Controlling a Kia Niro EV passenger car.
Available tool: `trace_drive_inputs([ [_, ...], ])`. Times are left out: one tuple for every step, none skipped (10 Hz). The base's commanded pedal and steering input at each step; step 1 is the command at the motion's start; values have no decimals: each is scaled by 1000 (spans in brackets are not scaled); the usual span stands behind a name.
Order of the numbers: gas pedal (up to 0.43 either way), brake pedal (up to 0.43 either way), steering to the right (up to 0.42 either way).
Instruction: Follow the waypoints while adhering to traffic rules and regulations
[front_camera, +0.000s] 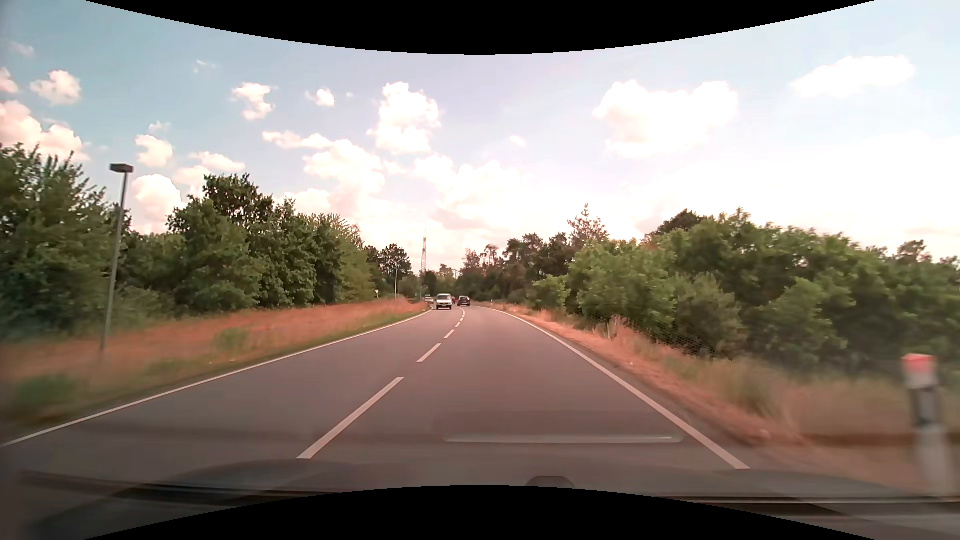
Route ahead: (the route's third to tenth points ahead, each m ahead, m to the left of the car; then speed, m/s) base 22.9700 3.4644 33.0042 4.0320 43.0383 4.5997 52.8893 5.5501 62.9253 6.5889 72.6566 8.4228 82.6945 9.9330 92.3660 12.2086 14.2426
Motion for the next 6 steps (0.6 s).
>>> trace_drive_inputs([
  [67,0,-14],
  [67,0,-14],
  [67,0,-14],
  [67,0,-14],
  [67,0,-14],
  [67,0,-14],
])
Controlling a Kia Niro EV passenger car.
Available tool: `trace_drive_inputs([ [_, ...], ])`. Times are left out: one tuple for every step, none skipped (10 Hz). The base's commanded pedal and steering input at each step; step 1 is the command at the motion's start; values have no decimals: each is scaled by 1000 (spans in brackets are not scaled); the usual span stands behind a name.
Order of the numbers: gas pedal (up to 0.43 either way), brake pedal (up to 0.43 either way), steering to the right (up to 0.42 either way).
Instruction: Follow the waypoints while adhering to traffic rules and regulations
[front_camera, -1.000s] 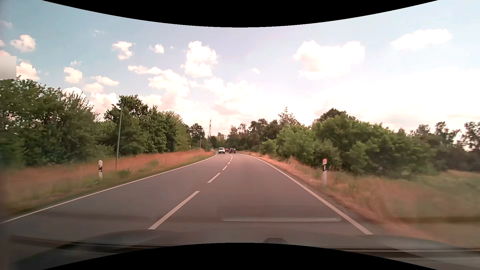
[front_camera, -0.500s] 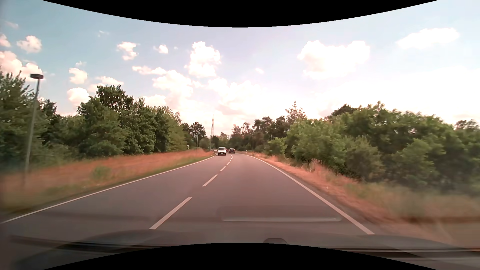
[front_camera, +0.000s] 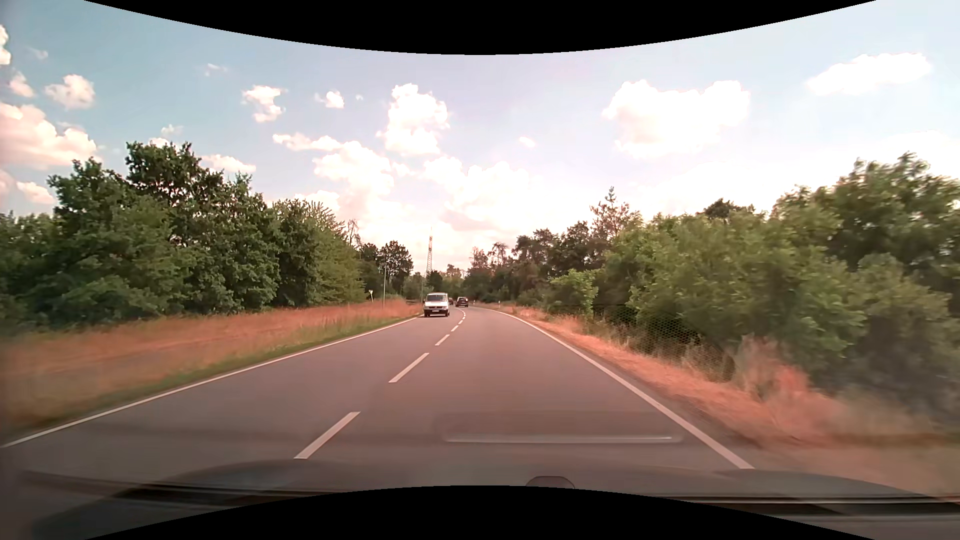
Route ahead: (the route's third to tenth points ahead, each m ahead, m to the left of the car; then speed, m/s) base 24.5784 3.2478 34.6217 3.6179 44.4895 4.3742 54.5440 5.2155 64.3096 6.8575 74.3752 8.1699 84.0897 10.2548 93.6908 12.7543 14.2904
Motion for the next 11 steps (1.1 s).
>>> trace_drive_inputs([
  [67,0,-14],
  [67,0,-14],
  [67,0,-14],
  [67,0,-14],
  [67,0,-14],
  [67,0,-14],
  [67,0,-14],
  [67,0,-13],
  [67,0,-14],
  [67,0,-13],
  [67,0,-13],
])
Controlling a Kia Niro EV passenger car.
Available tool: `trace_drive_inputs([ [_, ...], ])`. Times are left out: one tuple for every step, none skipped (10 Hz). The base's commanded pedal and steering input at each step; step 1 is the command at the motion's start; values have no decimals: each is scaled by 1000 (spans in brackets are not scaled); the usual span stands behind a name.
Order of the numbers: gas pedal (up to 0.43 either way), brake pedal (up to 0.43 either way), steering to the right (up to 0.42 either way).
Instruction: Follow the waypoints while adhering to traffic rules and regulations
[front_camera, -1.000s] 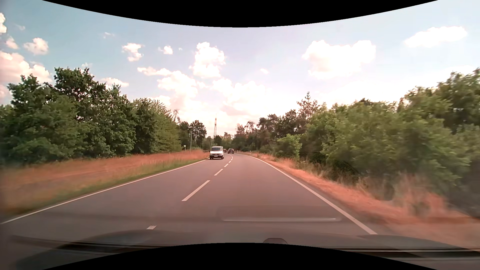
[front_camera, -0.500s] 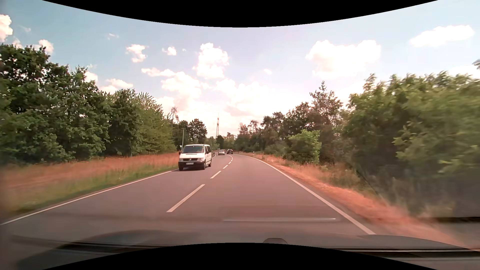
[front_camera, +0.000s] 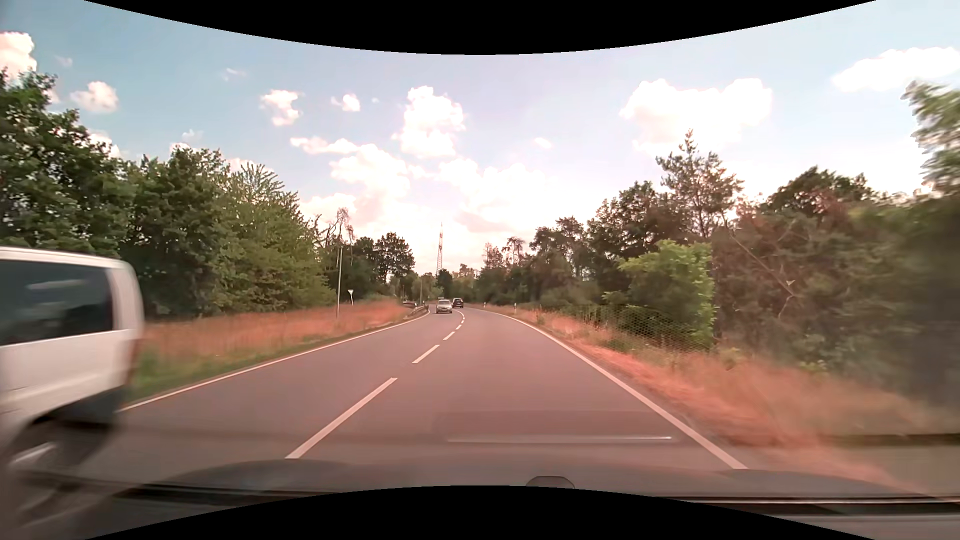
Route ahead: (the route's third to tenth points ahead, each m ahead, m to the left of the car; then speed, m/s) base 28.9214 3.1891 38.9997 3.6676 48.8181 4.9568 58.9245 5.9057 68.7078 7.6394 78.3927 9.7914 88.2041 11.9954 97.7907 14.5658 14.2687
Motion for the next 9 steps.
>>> trace_drive_inputs([
  [67,0,-13],
  [67,0,-13],
  [67,0,-13],
  [67,0,-13],
  [67,0,-13],
  [67,0,-13],
  [67,0,-13],
  [67,0,-13],
  [67,0,-13],
])
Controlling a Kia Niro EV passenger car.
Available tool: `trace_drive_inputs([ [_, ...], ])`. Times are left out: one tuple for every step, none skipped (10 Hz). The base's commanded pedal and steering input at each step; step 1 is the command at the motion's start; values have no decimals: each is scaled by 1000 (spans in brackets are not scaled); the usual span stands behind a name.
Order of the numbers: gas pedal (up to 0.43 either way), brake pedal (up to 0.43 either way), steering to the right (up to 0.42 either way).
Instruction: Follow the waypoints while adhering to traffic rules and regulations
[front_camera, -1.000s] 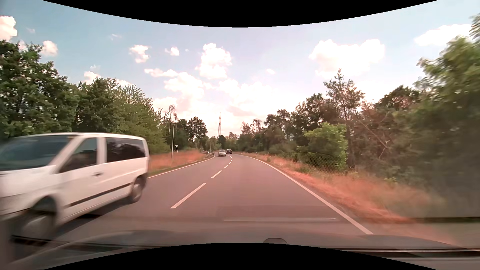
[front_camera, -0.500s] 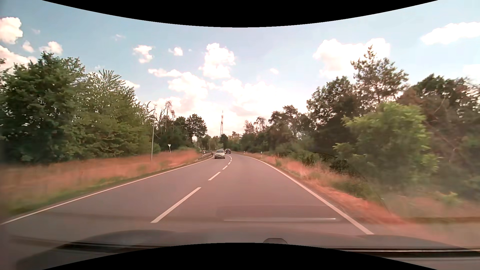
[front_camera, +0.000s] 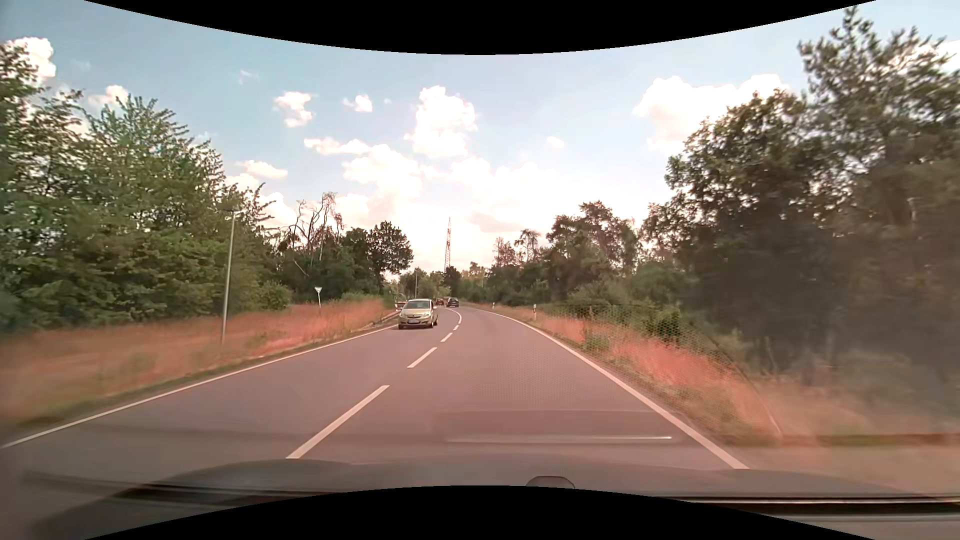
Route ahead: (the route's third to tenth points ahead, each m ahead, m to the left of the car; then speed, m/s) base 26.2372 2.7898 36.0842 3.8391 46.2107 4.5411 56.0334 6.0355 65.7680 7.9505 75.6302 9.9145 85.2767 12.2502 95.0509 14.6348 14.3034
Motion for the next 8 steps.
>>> trace_drive_inputs([
  [67,0,-13],
  [67,0,-13],
  [67,0,-13],
  [67,0,-13],
  [67,0,-13],
  [67,0,-13],
  [67,0,-13],
  [67,0,-13],
])
